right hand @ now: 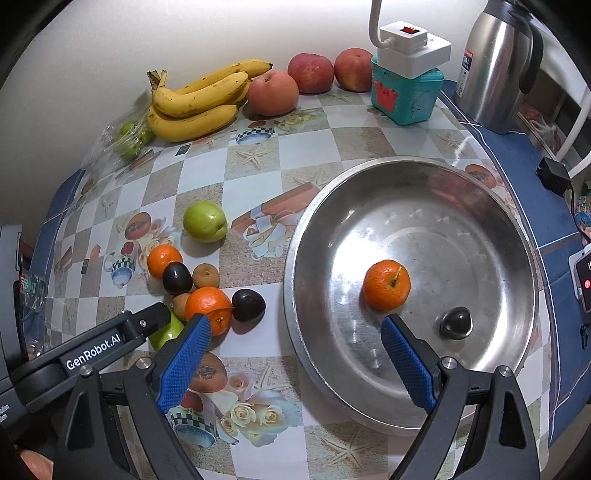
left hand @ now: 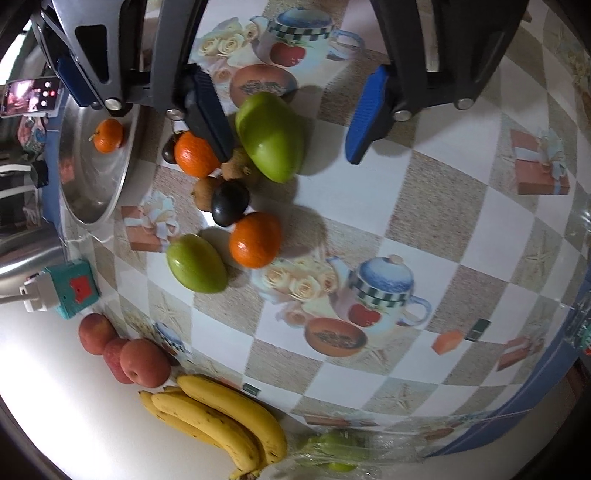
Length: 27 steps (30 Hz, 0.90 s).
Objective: Organize fruits
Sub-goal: 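Move both tools back toward the fruit cluster beside the basin, then grasp the green pear with the left tool while the right tool grasps an orange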
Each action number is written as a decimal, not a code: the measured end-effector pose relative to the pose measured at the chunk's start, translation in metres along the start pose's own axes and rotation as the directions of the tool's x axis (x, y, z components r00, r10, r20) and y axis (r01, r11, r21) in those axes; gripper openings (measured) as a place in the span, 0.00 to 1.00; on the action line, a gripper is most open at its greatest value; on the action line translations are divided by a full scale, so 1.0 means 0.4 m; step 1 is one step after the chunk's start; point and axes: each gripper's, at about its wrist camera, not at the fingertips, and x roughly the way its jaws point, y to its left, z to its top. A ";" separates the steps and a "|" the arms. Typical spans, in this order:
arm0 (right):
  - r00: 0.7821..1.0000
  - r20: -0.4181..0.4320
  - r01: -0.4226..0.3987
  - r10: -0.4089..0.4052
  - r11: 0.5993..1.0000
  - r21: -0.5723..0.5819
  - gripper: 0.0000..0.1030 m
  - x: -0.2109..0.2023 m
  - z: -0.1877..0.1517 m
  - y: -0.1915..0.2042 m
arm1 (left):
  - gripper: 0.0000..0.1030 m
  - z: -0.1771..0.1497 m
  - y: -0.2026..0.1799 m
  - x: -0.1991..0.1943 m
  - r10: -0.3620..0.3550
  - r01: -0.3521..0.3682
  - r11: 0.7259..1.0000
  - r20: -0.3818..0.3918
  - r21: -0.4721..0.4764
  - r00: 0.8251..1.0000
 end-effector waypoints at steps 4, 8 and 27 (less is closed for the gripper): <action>1.000 0.000 0.008 -0.008 1.000 0.000 0.91 -0.001 0.001 -0.001 | 0.51 0.000 -0.009 0.014 -0.015 0.015 1.000 -0.020 0.001 1.000; 1.000 -0.002 0.006 -0.006 1.000 0.004 0.91 0.000 0.001 -0.004 | 0.46 -0.002 -0.014 0.021 -0.029 0.029 1.000 -0.032 -0.008 0.999; 1.000 0.014 -0.024 0.024 0.999 -0.032 0.91 0.004 0.007 0.025 | 0.40 0.009 0.037 -0.017 -0.061 0.061 0.994 0.001 -0.093 0.998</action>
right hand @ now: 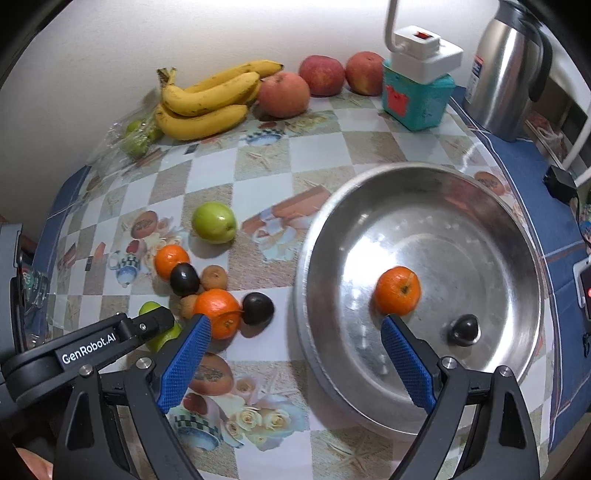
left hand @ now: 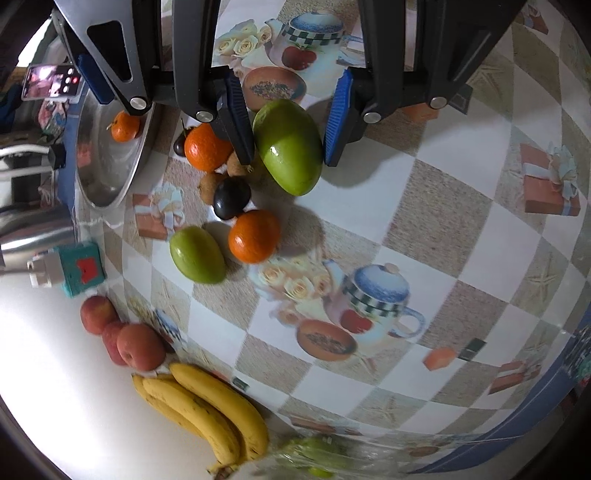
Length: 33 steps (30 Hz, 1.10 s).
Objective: Organize fruits
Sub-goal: 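Grasp the green pear with the left tool while the right tool grasps an orange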
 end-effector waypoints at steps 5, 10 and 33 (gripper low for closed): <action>0.998 0.037 -0.057 0.058 0.998 -0.029 0.91 -0.007 0.007 0.033 | 0.40 0.021 0.042 -0.044 -0.001 0.004 0.998 0.051 -0.056 0.999; 0.992 0.075 -0.099 0.104 0.993 -0.071 0.78 -0.010 0.017 0.071 | 0.40 0.036 0.072 -0.072 -0.005 0.012 0.996 0.081 -0.087 0.997; 0.993 -0.018 -0.117 0.116 0.971 -0.209 0.43 0.111 0.031 0.165 | 0.40 0.054 0.097 -0.073 -0.036 0.047 0.989 0.082 -0.141 0.996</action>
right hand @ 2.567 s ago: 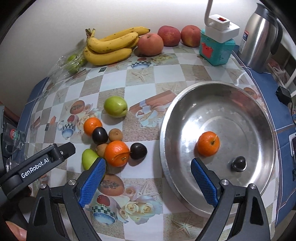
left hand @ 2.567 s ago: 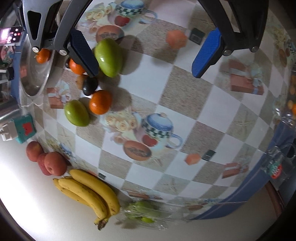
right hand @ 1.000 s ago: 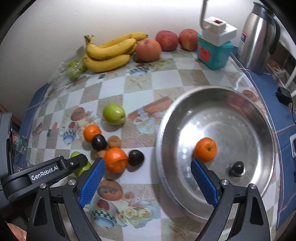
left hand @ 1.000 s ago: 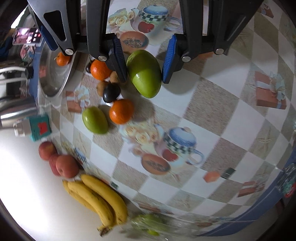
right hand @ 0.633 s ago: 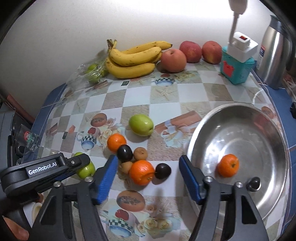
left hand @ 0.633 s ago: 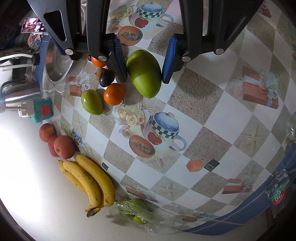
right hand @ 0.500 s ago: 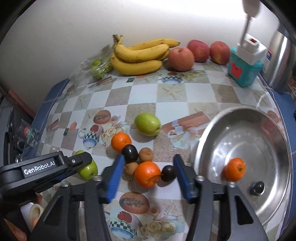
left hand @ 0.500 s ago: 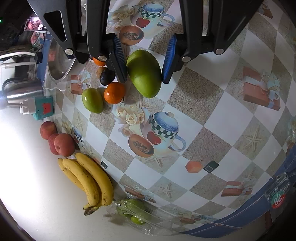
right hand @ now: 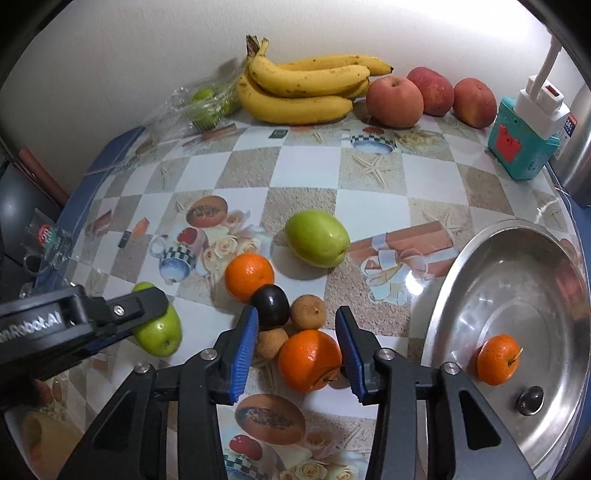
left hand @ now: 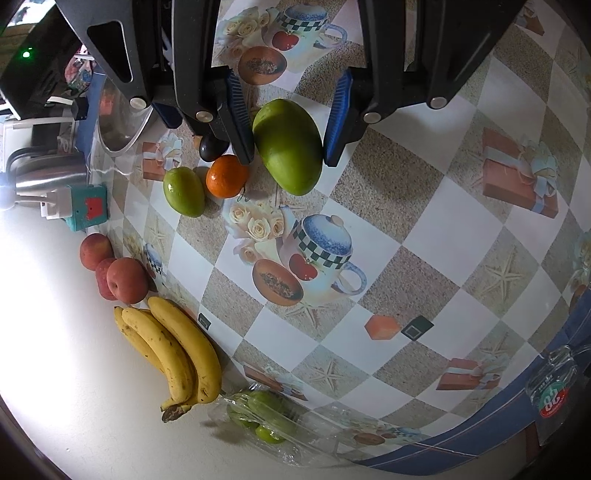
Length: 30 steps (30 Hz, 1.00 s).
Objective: Organize fruits
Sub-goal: 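Grasp the green pear with the left tool while the right tool grasps an orange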
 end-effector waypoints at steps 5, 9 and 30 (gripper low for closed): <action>0.999 -0.033 0.009 -0.010 1.000 -0.012 0.43 0.004 -0.014 0.004 | 0.40 -0.001 0.000 0.002 0.000 0.000 1.000 -0.001 0.000 1.000; 0.998 -0.052 0.020 -0.021 0.999 -0.025 0.43 -0.003 -0.023 0.006 | 0.40 -0.001 -0.001 0.002 0.001 -0.001 1.000 0.001 -0.001 1.000; 0.994 -0.080 0.070 -0.076 0.995 -0.072 0.37 0.002 -0.041 0.016 | 0.40 0.000 -0.003 0.002 0.006 -0.006 1.000 0.003 0.005 1.000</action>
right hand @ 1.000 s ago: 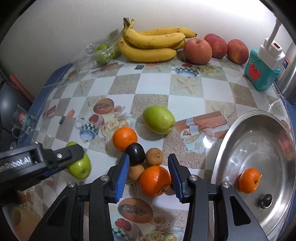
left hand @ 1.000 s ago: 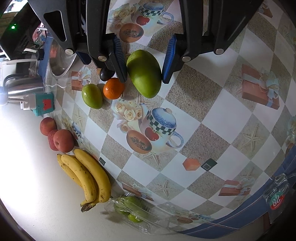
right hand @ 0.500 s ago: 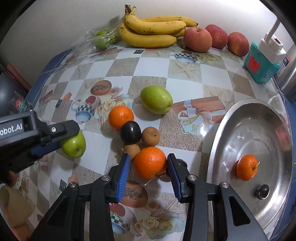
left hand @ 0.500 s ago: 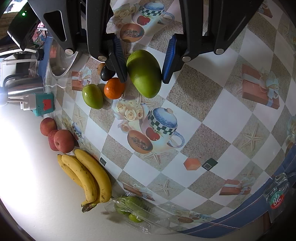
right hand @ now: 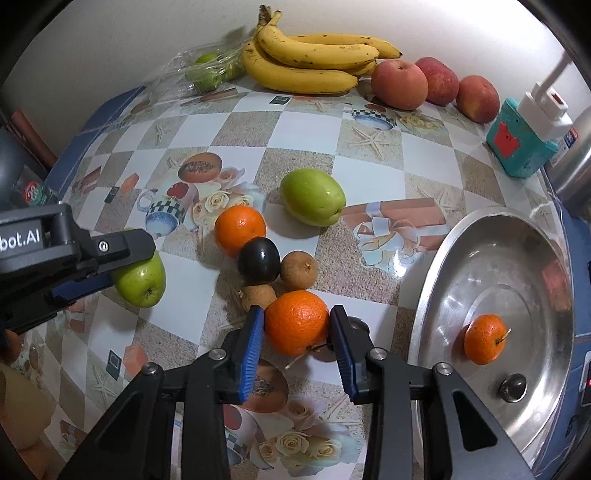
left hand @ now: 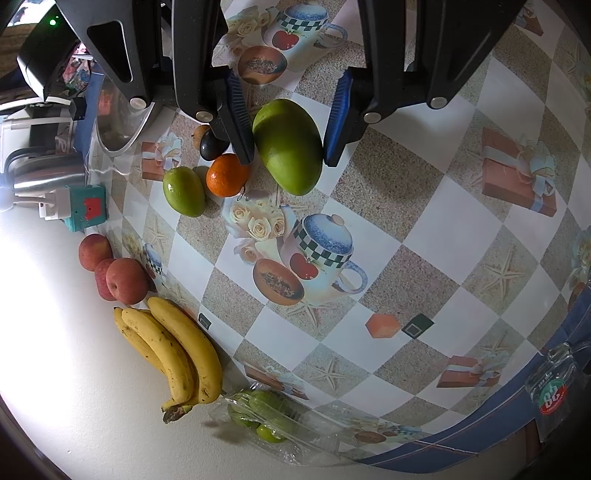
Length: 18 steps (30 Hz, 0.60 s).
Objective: Organize fruits
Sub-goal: 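Grasp the green pear with the left tool while the right tool grasps an orange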
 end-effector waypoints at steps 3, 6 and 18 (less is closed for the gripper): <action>1.000 0.003 -0.006 0.006 1.000 0.003 0.36 -0.002 0.000 -0.002 | 0.40 0.000 0.000 0.000 0.001 -0.001 1.000 0.000 0.001 1.000; 1.000 0.011 -0.018 0.018 1.000 0.019 0.36 -0.008 0.002 -0.008 | 0.40 0.001 0.001 0.000 0.003 -0.003 1.000 0.003 0.000 1.000; 0.987 0.097 -0.138 0.131 0.988 0.074 0.36 -0.082 0.014 -0.021 | 0.40 0.004 0.005 -0.012 0.003 -0.003 1.000 0.019 -0.001 1.000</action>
